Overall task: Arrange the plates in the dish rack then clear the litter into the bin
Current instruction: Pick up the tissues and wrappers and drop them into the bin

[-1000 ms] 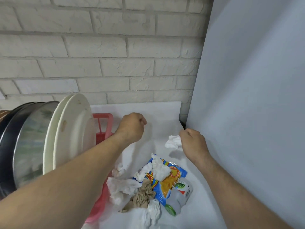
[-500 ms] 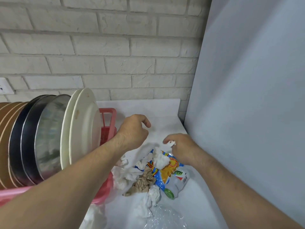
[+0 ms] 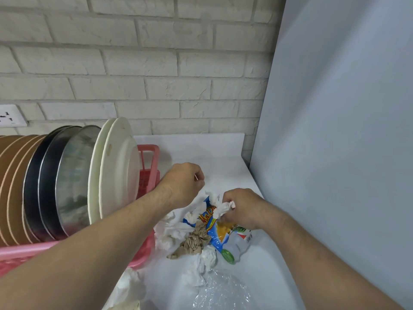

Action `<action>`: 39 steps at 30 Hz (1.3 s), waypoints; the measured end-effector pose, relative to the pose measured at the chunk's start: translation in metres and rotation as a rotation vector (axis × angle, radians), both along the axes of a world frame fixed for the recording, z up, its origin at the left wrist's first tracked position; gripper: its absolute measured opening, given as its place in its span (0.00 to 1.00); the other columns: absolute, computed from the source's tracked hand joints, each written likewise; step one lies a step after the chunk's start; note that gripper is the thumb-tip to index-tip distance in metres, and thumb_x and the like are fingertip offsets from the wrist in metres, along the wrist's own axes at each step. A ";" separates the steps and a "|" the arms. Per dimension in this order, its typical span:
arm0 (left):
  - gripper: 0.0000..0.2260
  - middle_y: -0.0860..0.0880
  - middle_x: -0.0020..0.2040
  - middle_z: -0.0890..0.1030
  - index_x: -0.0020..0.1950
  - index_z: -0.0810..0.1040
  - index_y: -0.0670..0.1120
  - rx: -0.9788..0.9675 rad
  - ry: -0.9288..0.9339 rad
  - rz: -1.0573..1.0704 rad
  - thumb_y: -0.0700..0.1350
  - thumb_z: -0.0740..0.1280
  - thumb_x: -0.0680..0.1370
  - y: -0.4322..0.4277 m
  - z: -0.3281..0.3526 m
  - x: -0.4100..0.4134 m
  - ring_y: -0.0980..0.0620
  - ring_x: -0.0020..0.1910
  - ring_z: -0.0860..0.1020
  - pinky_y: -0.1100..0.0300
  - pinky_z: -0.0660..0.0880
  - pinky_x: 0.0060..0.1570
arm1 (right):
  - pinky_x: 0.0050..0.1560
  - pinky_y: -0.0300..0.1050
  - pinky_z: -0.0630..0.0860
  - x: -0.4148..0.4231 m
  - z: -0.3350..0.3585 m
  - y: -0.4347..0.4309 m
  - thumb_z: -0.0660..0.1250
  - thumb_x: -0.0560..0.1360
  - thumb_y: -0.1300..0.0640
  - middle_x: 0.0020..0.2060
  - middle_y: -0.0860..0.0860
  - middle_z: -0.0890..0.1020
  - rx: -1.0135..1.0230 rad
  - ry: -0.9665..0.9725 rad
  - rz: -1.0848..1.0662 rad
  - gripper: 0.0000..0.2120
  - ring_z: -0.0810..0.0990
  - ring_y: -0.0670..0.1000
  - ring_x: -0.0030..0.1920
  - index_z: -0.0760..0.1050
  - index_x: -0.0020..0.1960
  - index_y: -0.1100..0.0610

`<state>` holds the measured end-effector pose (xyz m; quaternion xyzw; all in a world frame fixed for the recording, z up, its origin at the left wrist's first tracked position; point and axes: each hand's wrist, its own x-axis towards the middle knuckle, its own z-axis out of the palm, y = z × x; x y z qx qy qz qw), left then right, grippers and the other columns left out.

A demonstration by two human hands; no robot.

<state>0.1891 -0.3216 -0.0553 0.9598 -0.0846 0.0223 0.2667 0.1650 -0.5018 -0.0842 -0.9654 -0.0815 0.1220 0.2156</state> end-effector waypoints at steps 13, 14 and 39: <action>0.24 0.46 0.56 0.77 0.60 0.75 0.45 0.588 0.093 -0.178 0.63 0.65 0.74 -0.056 -0.040 0.027 0.44 0.53 0.77 0.54 0.74 0.48 | 0.44 0.46 0.77 -0.015 0.010 -0.043 0.63 0.78 0.54 0.48 0.51 0.78 0.067 -0.117 -0.166 0.04 0.78 0.51 0.45 0.71 0.51 0.53; 0.23 0.46 0.54 0.77 0.57 0.75 0.45 0.609 0.089 -0.183 0.63 0.66 0.74 -0.059 -0.045 0.028 0.44 0.52 0.78 0.55 0.74 0.45 | 0.48 0.48 0.78 -0.015 0.008 -0.043 0.62 0.79 0.54 0.49 0.52 0.78 0.067 -0.124 -0.172 0.06 0.78 0.52 0.47 0.70 0.54 0.54; 0.10 0.42 0.52 0.78 0.53 0.75 0.43 0.578 -0.060 -0.159 0.45 0.56 0.81 -0.027 -0.019 0.002 0.44 0.44 0.75 0.55 0.70 0.40 | 0.27 0.30 0.66 -0.055 -0.020 -0.030 0.63 0.78 0.55 0.34 0.46 0.77 0.442 -0.301 -0.457 0.07 0.73 0.43 0.32 0.70 0.41 0.49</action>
